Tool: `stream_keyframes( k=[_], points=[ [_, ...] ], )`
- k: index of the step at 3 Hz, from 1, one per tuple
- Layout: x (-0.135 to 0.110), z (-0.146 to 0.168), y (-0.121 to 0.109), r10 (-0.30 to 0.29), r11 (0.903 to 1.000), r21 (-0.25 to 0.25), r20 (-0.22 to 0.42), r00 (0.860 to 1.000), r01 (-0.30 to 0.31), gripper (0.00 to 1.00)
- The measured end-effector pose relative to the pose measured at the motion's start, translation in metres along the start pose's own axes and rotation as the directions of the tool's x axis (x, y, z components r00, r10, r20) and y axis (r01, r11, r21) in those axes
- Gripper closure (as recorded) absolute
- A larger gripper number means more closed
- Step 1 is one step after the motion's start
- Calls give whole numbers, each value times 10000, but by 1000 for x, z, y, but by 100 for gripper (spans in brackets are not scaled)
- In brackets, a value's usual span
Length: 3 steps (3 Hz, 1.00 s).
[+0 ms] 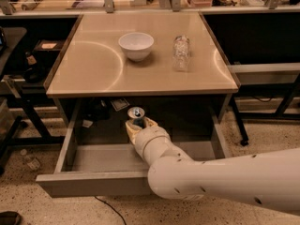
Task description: Place redbull can into top drawer
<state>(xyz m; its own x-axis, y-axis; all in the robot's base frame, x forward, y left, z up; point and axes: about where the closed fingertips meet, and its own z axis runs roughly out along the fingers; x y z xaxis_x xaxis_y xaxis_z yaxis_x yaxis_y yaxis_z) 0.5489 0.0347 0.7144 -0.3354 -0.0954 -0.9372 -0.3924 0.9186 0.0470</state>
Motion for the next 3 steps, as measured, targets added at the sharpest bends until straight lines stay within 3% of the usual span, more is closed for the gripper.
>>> stream_keyframes(
  k=[1, 3],
  points=[
    [17, 4, -16, -175, 9983, 564, 487, 9987, 147, 100],
    [16, 18, -22, -324, 9979, 571, 487, 9983, 296, 100]
  ],
)
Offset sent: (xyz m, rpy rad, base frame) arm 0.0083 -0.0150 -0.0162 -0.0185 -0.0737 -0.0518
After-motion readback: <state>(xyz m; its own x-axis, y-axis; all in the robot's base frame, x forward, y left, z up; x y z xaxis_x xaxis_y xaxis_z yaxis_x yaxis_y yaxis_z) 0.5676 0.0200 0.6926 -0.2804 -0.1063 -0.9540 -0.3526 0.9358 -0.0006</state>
